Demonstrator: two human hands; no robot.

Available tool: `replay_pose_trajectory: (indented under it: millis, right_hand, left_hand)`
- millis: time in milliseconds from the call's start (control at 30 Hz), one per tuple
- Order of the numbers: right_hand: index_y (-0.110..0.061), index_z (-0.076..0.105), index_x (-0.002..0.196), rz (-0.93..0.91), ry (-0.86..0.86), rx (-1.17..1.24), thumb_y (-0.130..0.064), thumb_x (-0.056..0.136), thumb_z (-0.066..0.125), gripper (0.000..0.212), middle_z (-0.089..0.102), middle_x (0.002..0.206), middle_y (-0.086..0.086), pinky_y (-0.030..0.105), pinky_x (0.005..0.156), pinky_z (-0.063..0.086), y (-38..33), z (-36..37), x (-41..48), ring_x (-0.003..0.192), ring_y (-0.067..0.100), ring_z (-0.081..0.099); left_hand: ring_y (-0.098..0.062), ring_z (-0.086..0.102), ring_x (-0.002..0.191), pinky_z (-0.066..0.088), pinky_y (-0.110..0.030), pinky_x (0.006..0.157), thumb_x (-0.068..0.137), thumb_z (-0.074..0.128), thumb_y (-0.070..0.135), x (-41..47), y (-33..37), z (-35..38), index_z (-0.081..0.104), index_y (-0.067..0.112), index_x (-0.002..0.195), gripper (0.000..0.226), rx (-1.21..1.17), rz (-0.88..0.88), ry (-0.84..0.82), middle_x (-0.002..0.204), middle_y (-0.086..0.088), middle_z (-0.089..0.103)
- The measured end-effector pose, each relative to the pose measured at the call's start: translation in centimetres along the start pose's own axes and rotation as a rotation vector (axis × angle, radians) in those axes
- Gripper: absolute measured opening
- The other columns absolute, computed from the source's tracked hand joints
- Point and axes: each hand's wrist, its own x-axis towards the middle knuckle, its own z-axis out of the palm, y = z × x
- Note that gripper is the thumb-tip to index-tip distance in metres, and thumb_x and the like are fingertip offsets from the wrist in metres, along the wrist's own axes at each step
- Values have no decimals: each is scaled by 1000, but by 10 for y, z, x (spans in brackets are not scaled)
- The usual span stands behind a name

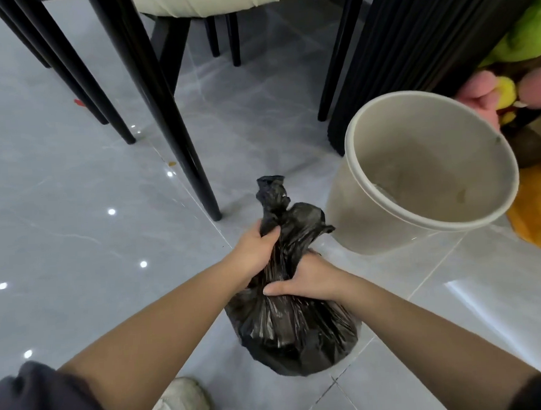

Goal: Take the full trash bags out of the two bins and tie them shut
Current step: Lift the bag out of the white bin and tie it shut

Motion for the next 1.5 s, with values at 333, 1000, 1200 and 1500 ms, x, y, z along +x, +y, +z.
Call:
replay_pose_trajectory:
  millis: [333,1000,1200,1500]
  right_hand:
    - [-21,54,129,13,93,386,-36,81,72,53,55,130,-8,27,112,35,-20,29,25,124,5,48]
    - [-12,46,137,-63,-50,155,-15,98,47,39,48,136,-1,-3,80,26,-52,-11,3,121,5,39]
    - [-17,61,119,82,-272,9,-36,92,48,35,62,122,7,25,100,38,-62,-11,2,112,20,55]
    - [-22,60,68,-24,-308,-74,-55,73,69,34,65,70,-5,23,69,43,-54,-19,-6,73,11,64]
  left_hand:
    - [-31,66,87,54,-40,79,85,67,20,31,41,-33,64,3,99,22,424,-27,-89,97,-15,68]
    - [-27,11,146,16,-62,113,82,57,9,-12,8,-103,12,22,151,84,1848,1337,-29,160,1,11]
    - [-26,58,98,23,-60,110,83,45,3,-10,6,-79,28,17,146,67,1825,1340,-39,96,-1,61]
    - [-11,50,62,40,-23,67,88,46,21,-22,15,-94,47,26,66,23,1290,352,-477,76,1,62]
